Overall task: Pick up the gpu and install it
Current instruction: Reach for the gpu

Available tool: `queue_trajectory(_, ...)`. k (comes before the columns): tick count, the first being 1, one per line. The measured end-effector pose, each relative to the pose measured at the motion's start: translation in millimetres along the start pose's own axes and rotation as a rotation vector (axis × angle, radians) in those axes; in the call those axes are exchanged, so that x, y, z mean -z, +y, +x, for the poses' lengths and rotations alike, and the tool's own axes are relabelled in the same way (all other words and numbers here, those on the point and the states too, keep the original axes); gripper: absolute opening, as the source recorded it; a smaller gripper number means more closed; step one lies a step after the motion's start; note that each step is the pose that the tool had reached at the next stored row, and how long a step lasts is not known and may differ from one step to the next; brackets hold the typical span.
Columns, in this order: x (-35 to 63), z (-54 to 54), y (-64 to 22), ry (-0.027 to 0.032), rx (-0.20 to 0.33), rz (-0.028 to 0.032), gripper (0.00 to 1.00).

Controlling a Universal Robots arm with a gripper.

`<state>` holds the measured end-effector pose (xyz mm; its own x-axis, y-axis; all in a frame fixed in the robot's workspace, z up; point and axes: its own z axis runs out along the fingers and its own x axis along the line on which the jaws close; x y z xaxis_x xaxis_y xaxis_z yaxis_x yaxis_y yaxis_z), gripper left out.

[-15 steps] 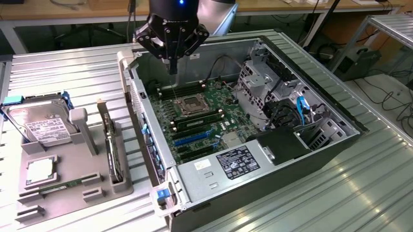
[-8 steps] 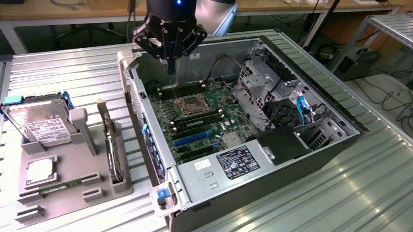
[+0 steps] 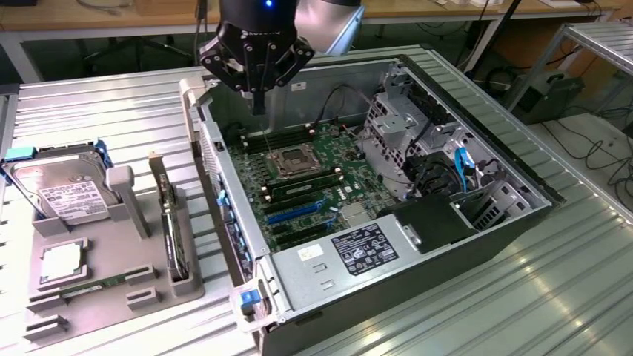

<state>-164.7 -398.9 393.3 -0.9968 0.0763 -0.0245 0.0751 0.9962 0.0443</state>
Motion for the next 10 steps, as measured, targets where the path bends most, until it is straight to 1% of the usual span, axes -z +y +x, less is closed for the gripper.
queue_trajectory(10, 0.2, 6.7, -0.5, 0.0, 0.0, 0.0, 0.11)
